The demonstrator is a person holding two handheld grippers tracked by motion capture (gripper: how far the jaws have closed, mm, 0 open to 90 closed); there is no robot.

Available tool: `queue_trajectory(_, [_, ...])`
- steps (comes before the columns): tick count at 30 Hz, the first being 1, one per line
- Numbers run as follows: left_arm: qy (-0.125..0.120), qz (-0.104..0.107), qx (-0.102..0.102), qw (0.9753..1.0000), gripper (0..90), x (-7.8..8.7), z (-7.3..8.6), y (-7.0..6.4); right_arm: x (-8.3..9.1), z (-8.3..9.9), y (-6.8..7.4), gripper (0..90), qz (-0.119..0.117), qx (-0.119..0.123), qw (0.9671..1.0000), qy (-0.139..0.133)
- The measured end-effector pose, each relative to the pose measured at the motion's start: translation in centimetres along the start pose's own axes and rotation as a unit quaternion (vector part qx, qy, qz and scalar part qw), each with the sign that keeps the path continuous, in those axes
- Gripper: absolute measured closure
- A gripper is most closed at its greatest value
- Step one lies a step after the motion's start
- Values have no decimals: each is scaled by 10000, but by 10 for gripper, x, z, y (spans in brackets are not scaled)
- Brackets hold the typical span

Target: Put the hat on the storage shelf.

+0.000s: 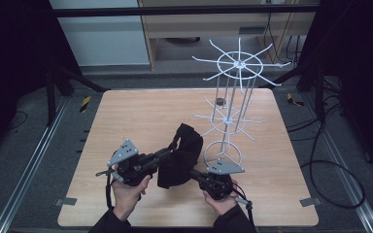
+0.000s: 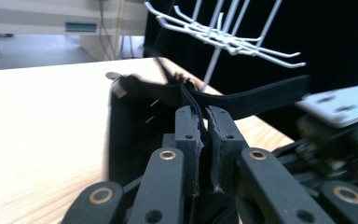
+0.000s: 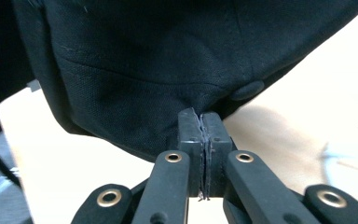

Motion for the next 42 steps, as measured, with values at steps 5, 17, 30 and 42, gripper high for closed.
queue_trajectory(5, [81, -262, 4, 9996, 828, 11, 9, 18, 10, -9, 2, 893, 76, 257, 9996, -37])
queue_trajectory(17, [894, -1041, -201, 9903, 825, 18, 65, 58, 2, -10, 19, 873, -89, 505, 9986, 139])
queue_trajectory(30, [1393, -1779, -522, 9727, 826, 33, 88, 103, 15, -12, -9, 655, 474, 704, 9964, -55])
queue_trajectory(42, [2023, -2159, -513, 9539, 815, 35, 116, 137, 34, 7, -47, 550, 1016, 605, 9929, 139])
Point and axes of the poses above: each handheld gripper's, and its own axes: x roughly backward along the jaws, z roughly out of its underside, y roughly to its left, the point moved 10 cm from there along -x, roughly forward along the jaws
